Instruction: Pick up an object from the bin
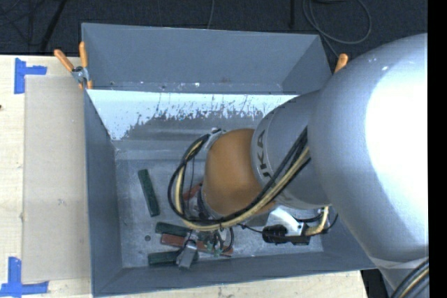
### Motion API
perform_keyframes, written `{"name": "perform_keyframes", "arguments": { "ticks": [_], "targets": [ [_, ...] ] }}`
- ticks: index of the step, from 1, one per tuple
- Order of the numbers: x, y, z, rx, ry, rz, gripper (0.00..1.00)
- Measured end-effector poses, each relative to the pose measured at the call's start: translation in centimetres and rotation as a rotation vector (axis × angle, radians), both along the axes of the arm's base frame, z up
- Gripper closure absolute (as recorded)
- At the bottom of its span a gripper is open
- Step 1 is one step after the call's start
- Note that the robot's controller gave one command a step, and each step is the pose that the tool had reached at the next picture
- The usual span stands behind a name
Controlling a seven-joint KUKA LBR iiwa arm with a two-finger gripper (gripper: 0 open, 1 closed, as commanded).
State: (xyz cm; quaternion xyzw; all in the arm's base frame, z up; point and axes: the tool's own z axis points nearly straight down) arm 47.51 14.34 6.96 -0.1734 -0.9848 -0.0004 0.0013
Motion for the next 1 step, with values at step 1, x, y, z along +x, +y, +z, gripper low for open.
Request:
{"name": "perform_keyframes", "arguments": {
  "ticks": [1],
  "targets": [
    [0.0,0.0,-0.01,0.0,0.0,-0.009,0.0]
  ]
}}
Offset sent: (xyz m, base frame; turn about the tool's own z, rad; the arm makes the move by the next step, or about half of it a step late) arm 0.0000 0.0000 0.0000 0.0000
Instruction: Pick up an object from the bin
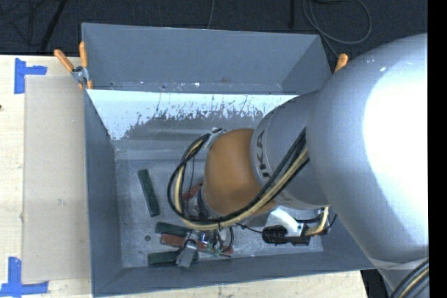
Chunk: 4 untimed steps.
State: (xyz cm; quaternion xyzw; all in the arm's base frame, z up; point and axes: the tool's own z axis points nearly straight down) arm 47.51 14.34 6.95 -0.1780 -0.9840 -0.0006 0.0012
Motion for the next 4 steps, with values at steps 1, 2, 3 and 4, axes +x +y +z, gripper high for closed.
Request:
{"name": "perform_keyframes", "arguments": {
  "ticks": [1,2,3,4],
  "targets": [
    [0.0,0.2,0.2,0.002,0.003,0.002,1.0],
    [0.3,0.2,0.8,0.0,-0.008,-0.001,1.0],
    [0.3,0.1,3.7,-0.001,-0.003,-0.001,1.0],
    [0.4,0.1,8.9,-0.001,-0.005,0.0,1.0]
  ]
}}
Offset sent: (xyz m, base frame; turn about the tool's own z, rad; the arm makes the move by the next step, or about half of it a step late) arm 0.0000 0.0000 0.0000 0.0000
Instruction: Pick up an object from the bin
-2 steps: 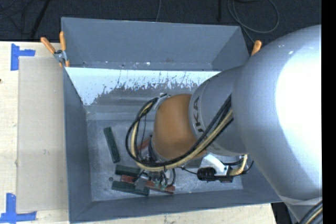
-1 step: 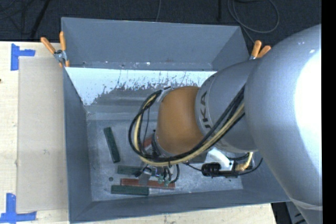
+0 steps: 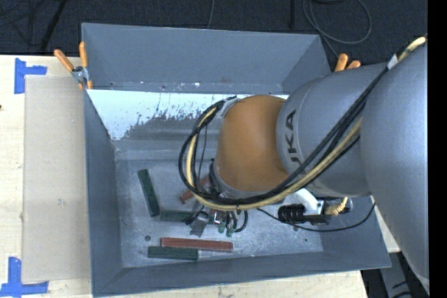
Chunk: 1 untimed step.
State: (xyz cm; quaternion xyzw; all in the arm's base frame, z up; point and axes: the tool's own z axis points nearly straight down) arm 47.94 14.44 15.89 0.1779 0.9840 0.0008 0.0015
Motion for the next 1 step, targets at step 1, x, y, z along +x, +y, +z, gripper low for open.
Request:
{"name": "perform_keyframes", "arguments": {
  "ticks": [1],
  "targets": [
    [-0.02,-0.01,-0.1,-0.002,0.005,0.002,1.0]
  ]
}}
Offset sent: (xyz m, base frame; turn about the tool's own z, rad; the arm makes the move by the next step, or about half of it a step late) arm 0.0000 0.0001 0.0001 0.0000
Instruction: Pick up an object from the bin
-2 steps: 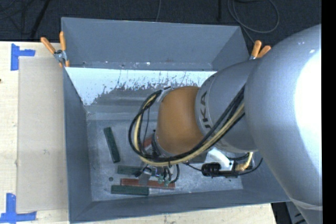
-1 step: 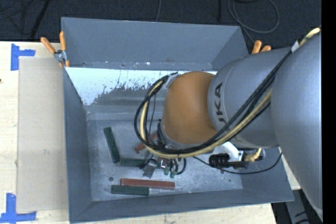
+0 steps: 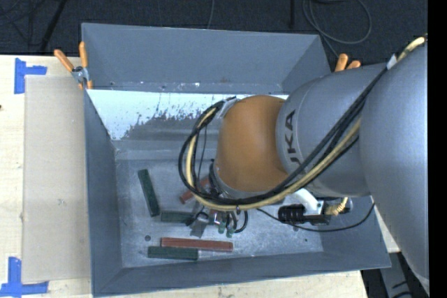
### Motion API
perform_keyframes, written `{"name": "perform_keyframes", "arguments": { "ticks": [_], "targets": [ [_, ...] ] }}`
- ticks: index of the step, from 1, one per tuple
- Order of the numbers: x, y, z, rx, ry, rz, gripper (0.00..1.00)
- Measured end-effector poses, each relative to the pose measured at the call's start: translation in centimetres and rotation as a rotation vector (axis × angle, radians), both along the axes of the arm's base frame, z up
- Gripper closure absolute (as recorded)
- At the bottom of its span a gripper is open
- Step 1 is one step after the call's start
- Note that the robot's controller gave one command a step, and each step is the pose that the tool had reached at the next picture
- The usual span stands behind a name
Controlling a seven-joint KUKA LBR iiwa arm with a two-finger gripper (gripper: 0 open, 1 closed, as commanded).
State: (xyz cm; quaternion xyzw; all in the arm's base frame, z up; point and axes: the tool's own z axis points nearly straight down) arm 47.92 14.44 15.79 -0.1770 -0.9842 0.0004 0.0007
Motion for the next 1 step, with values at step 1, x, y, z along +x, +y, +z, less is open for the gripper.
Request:
{"name": "perform_keyframes", "arguments": {
  "ticks": [1],
  "targets": [
    [0.1,-0.02,4.14,0.002,-0.004,0.003,1.0]
  ]
}}
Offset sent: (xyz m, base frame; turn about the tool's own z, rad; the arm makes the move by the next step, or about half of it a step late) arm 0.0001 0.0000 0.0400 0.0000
